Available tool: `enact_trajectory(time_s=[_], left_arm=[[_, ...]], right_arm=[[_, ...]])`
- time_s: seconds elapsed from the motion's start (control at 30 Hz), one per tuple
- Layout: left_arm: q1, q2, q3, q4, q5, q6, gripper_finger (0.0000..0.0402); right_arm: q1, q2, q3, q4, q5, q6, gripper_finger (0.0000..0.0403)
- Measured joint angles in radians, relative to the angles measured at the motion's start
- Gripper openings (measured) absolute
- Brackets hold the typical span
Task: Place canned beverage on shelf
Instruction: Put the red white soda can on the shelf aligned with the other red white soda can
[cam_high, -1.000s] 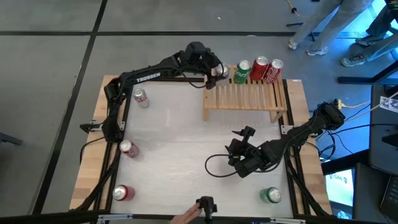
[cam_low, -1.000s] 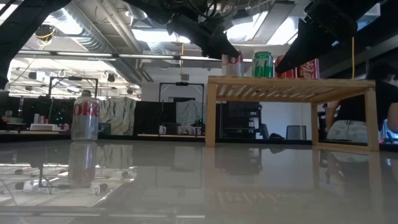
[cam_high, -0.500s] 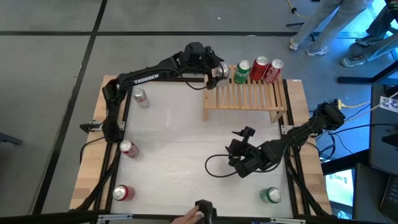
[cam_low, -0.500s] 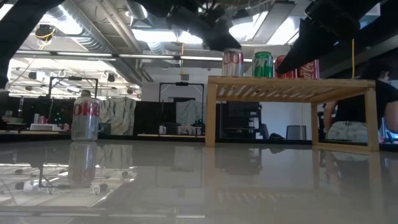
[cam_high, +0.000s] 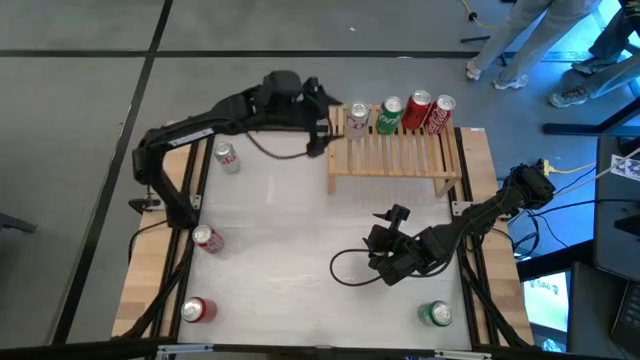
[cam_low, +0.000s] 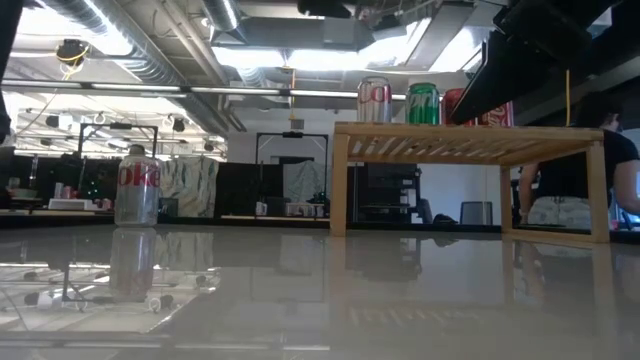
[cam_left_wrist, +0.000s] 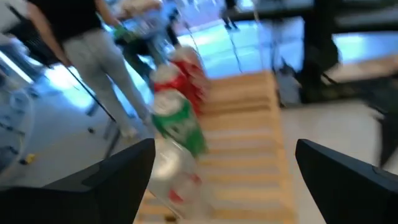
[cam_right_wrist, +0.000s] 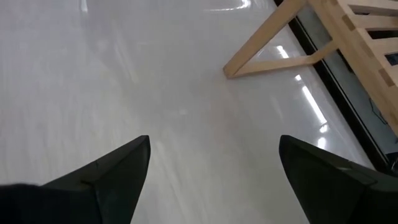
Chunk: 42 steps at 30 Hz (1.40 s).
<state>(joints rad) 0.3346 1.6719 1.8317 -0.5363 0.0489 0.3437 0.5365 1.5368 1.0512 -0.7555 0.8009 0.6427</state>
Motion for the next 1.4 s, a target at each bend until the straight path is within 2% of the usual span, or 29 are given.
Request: enact_trajectory(time_s=[0.17, 0.27, 0.33, 0.43, 0.63, 0.77, 0.87, 1.07, 1.4], left_arm=[[-0.095, -0.01, 0.0, -0.273, -0.098, -0.037, 0.0378], [-0.149, -0.01, -0.018, -0.469, -0.025, -0.118, 0.0378], [-0.189, -0.022, -0.044, -0.538, 0.025, -0.219, 0.0378], [-0.28, -0.071, -0.108, -0.536, 0.014, -0.361, 0.0378], [-0.522, -0.163, -0.236, -0.527, -0.232, -0.672, 0.0378], [-0.689, -0.208, -0.289, -0.525, -0.344, -0.879, 0.0378], [-0.797, -0.213, -0.31, -0.511, -0.376, -1.009, 0.0378], [-0.961, -0.205, -0.337, -0.438, -0.372, -1.207, 0.0378], [-1.132, -0.186, -0.338, -0.544, -0.456, -1.602, 0.0378]], right_arm=[[0.0, 0.0, 0.0, 0.002, -0.007, -0.065, 0.0351], [0.0, 0.0, 0.0, -0.002, 0.017, -0.1, 0.0351], [0.003, 0.0, 0.0, -0.002, 0.026, -0.102, 0.0351], [0.029, 0.0, 0.0, 0.005, 0.044, -0.1, 0.0351], [0.128, -0.001, 0.0, 0.09, 0.109, -0.106, 0.0351], [0.181, -0.002, 0.0, 0.145, 0.113, -0.126, 0.0351], [0.194, -0.002, 0.0, 0.184, 0.109, -0.125, 0.0351], [0.2, -0.002, 0.0, 0.275, 0.061, -0.125, 0.0351], [0.26, 0.004, 0.0, 0.398, 0.052, -0.148, 0.0351]])
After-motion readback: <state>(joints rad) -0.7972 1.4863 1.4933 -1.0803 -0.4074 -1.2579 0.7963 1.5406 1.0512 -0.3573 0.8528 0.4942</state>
